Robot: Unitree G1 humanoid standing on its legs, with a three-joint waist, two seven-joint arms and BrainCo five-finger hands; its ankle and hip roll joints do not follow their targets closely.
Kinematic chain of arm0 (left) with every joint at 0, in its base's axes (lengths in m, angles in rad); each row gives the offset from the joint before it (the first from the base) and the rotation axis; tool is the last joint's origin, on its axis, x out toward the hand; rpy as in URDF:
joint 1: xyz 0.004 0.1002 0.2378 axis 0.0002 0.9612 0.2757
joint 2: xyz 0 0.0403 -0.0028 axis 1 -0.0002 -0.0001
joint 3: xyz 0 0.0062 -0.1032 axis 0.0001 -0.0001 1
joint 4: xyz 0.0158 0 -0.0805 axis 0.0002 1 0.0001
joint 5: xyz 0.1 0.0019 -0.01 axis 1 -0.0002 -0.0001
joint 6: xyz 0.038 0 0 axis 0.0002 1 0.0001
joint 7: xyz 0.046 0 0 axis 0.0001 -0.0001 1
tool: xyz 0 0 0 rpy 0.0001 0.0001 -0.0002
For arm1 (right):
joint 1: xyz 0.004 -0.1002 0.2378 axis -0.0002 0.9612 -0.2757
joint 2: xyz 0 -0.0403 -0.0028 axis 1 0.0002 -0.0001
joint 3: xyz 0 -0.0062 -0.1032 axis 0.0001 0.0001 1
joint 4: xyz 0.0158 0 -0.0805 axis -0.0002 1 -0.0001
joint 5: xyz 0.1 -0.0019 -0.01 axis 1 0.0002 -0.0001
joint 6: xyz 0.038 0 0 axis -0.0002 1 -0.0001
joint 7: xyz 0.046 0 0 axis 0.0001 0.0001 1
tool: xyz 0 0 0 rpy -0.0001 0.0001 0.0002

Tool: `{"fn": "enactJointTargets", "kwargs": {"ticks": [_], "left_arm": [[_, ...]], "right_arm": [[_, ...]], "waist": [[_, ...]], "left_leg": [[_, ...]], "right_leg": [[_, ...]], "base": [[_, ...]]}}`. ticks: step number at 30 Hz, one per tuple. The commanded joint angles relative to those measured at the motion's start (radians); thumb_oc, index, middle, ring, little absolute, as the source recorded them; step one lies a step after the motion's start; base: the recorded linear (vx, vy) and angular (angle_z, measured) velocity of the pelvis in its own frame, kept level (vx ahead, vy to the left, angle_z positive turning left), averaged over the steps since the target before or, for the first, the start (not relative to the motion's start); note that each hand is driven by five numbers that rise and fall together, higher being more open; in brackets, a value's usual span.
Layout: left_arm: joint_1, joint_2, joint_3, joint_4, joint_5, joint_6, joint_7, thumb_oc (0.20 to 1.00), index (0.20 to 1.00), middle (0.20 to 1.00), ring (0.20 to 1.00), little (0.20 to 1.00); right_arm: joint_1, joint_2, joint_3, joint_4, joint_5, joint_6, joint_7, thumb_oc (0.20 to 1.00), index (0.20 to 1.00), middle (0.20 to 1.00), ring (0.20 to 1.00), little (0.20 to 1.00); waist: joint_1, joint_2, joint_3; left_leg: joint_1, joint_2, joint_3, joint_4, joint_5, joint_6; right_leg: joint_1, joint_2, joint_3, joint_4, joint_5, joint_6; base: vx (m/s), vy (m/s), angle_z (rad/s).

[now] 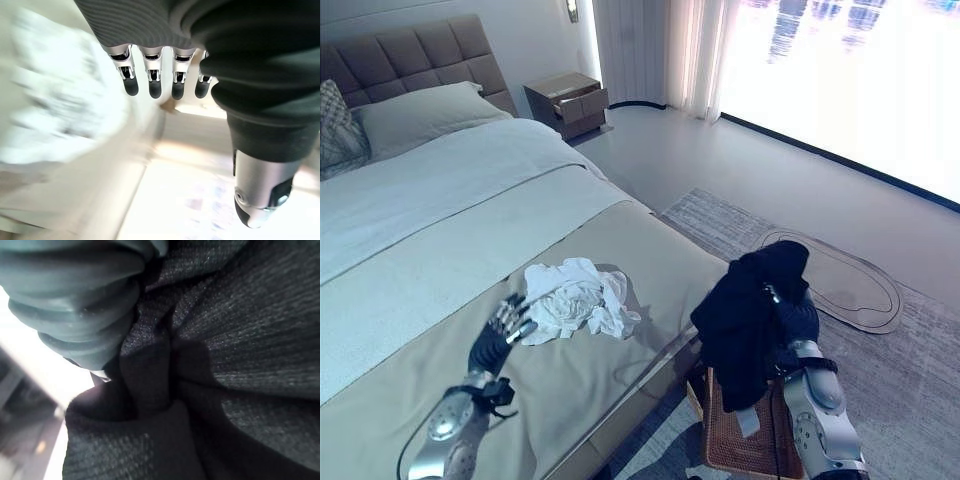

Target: Pick up clothes into the bucket

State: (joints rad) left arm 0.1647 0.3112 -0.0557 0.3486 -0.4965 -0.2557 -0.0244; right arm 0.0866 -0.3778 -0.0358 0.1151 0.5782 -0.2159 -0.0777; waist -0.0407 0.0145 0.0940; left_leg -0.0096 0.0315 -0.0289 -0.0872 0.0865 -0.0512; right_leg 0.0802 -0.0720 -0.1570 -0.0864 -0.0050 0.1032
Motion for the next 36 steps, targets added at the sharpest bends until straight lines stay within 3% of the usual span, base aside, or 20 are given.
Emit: {"fn": "enactJointTargets", "kwargs": {"ticks": [1, 5, 8, 9, 13, 15, 17, 21, 29, 30, 31, 36], "left_arm": [[-0.064, 0.008, 0.048, 0.074, 0.064, -0.056, 0.078, 1.000, 1.000, 1.000, 1.000, 1.000], [-0.110, -0.044, -0.015, 0.260, 0.059, -0.062, 0.150, 1.000, 1.000, 1.000, 1.000, 1.000], [-0.118, -0.061, -0.053, 0.307, 0.069, -0.062, 0.174, 1.000, 1.000, 1.000, 1.000, 1.000], [-0.121, -0.071, -0.095, 0.322, 0.064, -0.064, 0.189, 1.000, 1.000, 1.000, 1.000, 1.000], [-0.153, -0.078, -0.165, 0.342, 0.045, -0.071, 0.230, 1.000, 1.000, 1.000, 1.000, 1.000], [-0.165, -0.080, -0.175, 0.347, 0.038, -0.071, 0.238, 1.000, 1.000, 1.000, 1.000, 1.000], [-0.200, -0.081, -0.203, 0.339, 0.027, -0.083, 0.271, 1.000, 1.000, 1.000, 1.000, 1.000], [-0.223, -0.083, -0.221, 0.320, 0.009, -0.093, 0.286, 1.000, 1.000, 1.000, 1.000, 1.000], [-0.258, -0.080, -0.270, 0.267, -0.013, -0.112, 0.330, 1.000, 1.000, 1.000, 1.000, 1.000], [-0.267, -0.076, -0.272, 0.243, -0.018, -0.116, 0.339, 1.000, 1.000, 1.000, 1.000, 1.000], [-0.272, -0.076, -0.273, 0.234, -0.021, -0.117, 0.340, 1.000, 1.000, 1.000, 1.000, 1.000], [-0.294, -0.062, -0.252, 0.162, -0.013, -0.130, 0.372, 1.000, 1.000, 1.000, 1.000, 1.000]], "right_arm": [[-0.175, -0.009, -0.052, 0.028, -0.052, -0.112, -0.087, 0.200, 0.200, 0.200, 0.200, 0.200], [-0.325, -0.037, -0.010, 0.236, -0.104, -0.123, -0.203, 0.200, 0.200, 0.200, 0.200, 0.200], [-0.399, -0.051, 0.012, 0.338, -0.103, -0.128, -0.246, 0.200, 0.200, 0.200, 0.200, 0.200], [-0.471, -0.063, 0.033, 0.432, -0.130, -0.116, -0.306, 0.200, 0.200, 0.200, 0.200, 0.200], [-0.645, -0.116, 0.075, 0.656, -0.167, -0.090, -0.414, 0.200, 0.200, 0.200, 0.200, 0.200], [-0.681, -0.125, 0.091, 0.698, -0.170, -0.083, -0.425, 0.200, 0.200, 0.200, 0.200, 0.200], [-0.771, -0.162, 0.107, 0.836, -0.171, -0.061, -0.457, 0.200, 0.200, 0.200, 0.200, 0.200], [-0.845, -0.203, 0.129, 0.929, -0.185, -0.046, -0.479, 0.200, 0.200, 0.200, 0.200, 0.200], [-0.936, -0.312, 0.196, 1.117, -0.276, 0.022, -0.531, 0.200, 0.200, 0.200, 0.200, 0.200], [-0.943, -0.338, 0.218, 1.146, -0.311, 0.046, -0.523, 0.834, 0.834, 0.834, 0.834, 0.834], [-0.948, -0.352, 0.232, 1.162, -0.332, 0.059, -0.514, 1.000, 1.000, 1.000, 1.000, 1.000], [-0.926, -0.359, 0.233, 1.180, -0.357, 0.077, -0.520, 1.000, 1.000, 1.000, 1.000, 1.000]], "waist": [[0.006, -0.016, 0.056], [0.021, 0.006, 0.144], [0.030, 0.016, 0.180], [0.037, 0.025, 0.217], [0.045, 0.048, 0.314], [0.043, 0.054, 0.332], [0.044, 0.074, 0.392], [0.045, 0.092, 0.426], [0.058, 0.136, 0.426], [0.059, 0.143, 0.426], [0.060, 0.147, 0.426], [0.060, 0.159, 0.426]], "left_leg": [[0.002, -0.043, 0.027, 0.113, -0.119, 0.032], [-0.119, -0.059, 0.041, 0.183, -0.119, 0.030], [-0.161, -0.059, 0.049, 0.211, -0.126, 0.030], [-0.192, -0.058, 0.056, 0.225, -0.126, 0.031], [-0.290, -0.052, 0.068, 0.288, -0.128, 0.033], [-0.320, -0.051, 0.069, 0.308, -0.130, 0.032], [-0.399, -0.055, 0.064, 0.363, -0.136, 0.031], [-0.474, -0.055, 0.059, 0.402, -0.134, 0.027], [-0.612, -0.066, 0.043, 0.410, -0.113, 0.019], [-0.628, -0.069, 0.041, 0.403, -0.106, 0.017], [-0.635, -0.070, 0.041, 0.399, -0.101, 0.016], [-0.626, -0.074, 0.039, 0.365, -0.086, 0.011]], "right_leg": [[-0.098, -0.019, 0.033, 0.134, -0.035, -0.014], [-0.211, -0.028, 0.058, 0.147, 0.001, -0.009], [-0.252, -0.026, 0.077, 0.152, 0.009, -0.008], [-0.291, -0.023, 0.091, 0.168, 0.010, -0.010], [-0.418, -0.025, 0.100, 0.281, -0.007, -0.017], [-0.450, -0.030, 0.099, 0.313, -0.017, -0.020], [-0.540, -0.036, 0.091, 0.396, -0.041, -0.027], [-0.611, -0.044, 0.085, 0.448, -0.054, -0.032], [-0.772, -0.057, 0.069, 0.515, -0.068, -0.038], [-0.794, -0.061, 0.068, 0.521, -0.069, -0.039], [-0.804, -0.063, 0.067, 0.523, -0.067, -0.040], [-0.809, -0.068, 0.066, 0.510, -0.060, -0.038]], "base": [[-0.14, 0.014, -0.07], [-0.17, 0.008, -0.08], [-0.09, 0.020, -0.21], [-0.10, 0.028, -0.20], [-0.14, 0.002, -0.24], [-0.11, -0.023, 0.13], [-0.15, -0.054, 0.19], [-0.06, -0.044, 0.20], [-0.01, -0.028, 0.09], [0.00, -0.005, 0.06], [-0.01, 0.004, 0.04], [0.00, 0.001, 0.01]]}}
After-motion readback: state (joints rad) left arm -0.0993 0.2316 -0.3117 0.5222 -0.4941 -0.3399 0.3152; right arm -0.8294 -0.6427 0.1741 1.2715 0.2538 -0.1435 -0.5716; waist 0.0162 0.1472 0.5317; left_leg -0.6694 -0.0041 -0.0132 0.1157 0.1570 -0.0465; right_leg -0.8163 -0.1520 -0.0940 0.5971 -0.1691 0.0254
